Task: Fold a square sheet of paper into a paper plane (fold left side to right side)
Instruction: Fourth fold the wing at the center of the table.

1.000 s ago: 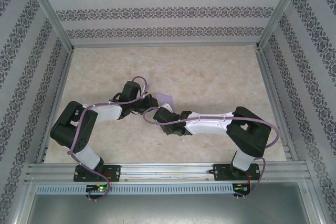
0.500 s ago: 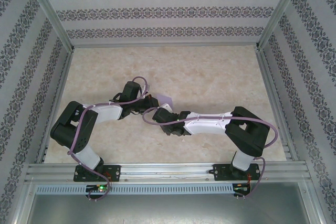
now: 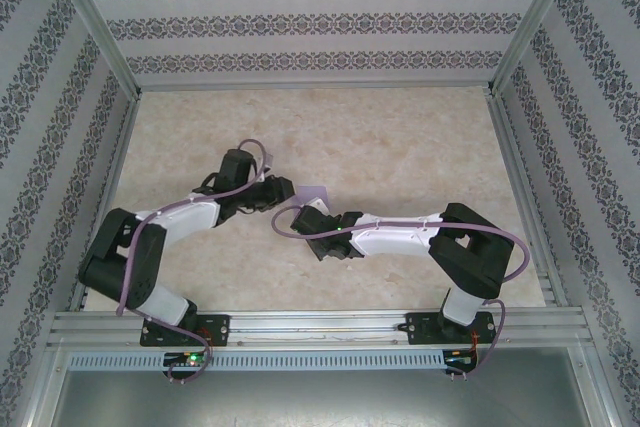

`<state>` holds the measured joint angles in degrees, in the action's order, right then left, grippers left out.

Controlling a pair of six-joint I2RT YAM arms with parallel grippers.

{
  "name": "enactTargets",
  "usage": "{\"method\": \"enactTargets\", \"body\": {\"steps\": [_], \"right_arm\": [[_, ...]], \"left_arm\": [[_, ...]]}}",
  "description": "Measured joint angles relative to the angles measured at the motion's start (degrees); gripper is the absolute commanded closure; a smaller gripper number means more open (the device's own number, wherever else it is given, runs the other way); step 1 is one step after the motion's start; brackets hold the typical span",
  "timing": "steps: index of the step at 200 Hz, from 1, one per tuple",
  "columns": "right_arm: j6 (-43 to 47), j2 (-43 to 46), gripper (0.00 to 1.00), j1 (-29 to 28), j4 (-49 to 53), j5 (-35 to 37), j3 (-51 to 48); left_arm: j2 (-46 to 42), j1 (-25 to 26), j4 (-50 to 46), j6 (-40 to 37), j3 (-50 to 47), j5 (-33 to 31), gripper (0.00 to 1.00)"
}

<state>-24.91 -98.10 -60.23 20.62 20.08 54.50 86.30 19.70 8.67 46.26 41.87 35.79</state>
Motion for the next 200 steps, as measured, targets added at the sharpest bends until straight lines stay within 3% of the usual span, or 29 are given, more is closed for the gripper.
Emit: {"method": "enactTargets", "body": {"steps": [47, 114, 200], "right_arm": [[0.2, 2.3, 0.99, 2.2, -2.4, -5.6, -2.2], [0.2, 6.4, 1.00, 9.4, -11.5, -21.1, -9.2], [-2.0, 6.5, 1.00, 15.9, -20.2, -35.3, -14.4]], "left_arm": [[-6.8, -7.1, -4.5, -2.6, -2.6, 1.6, 0.71], [-7.3, -7.3, -7.9, -4.0, -4.8, 4.9, 0.71], [-5.4, -5.4, -6.3, -2.7, -5.6, 7.5, 0.65]]}}
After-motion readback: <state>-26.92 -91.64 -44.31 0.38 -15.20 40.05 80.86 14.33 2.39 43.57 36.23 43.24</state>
